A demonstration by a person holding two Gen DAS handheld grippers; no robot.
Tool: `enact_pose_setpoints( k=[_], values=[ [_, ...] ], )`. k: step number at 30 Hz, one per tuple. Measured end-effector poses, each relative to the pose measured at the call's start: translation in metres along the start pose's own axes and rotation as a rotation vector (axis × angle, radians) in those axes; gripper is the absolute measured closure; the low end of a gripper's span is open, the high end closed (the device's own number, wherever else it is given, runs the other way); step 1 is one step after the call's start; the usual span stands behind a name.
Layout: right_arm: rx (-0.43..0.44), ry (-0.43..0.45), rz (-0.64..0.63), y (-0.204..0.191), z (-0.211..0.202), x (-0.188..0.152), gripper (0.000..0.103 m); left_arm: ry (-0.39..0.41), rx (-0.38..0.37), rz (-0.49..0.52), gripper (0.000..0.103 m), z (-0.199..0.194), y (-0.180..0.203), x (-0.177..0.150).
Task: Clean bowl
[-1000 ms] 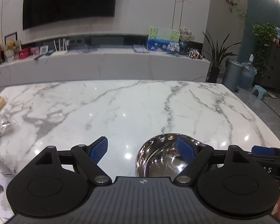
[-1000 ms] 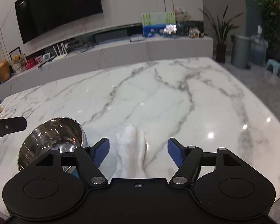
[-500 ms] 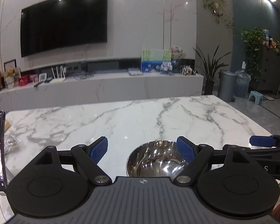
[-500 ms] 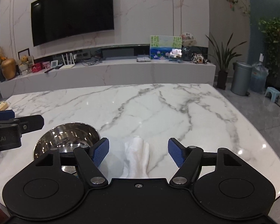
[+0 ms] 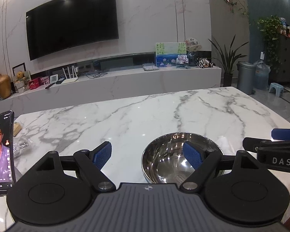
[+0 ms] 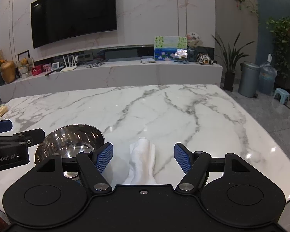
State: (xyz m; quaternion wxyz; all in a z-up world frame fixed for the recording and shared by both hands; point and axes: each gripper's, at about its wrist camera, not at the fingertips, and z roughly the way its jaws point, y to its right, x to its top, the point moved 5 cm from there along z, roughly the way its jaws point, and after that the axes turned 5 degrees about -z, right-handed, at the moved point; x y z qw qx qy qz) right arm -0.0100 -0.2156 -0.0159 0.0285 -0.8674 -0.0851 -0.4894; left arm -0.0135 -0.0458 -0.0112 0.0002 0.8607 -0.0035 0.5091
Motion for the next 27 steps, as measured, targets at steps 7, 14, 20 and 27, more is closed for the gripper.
enact_pose_setpoints(
  k=[7, 14, 20, 27],
  values=[
    [-0.004, -0.005, 0.004, -0.001, -0.001, -0.003, 0.035, -0.008, -0.021, -0.006, 0.022, 0.0, 0.0, -0.001],
    [-0.003, -0.016, 0.015, 0.0, 0.0, -0.004, 0.035, -0.015, -0.025, -0.016, 0.022, 0.0, -0.002, -0.001],
    [0.001, -0.022, 0.01, -0.001, 0.002, -0.005, 0.035, -0.02, -0.023, -0.023, 0.022, 0.001, -0.003, -0.001],
    [0.006, -0.026, 0.005, 0.001, 0.009, -0.003, 0.035, -0.029, -0.028, -0.025, 0.022, 0.002, -0.003, -0.002]
  ],
)
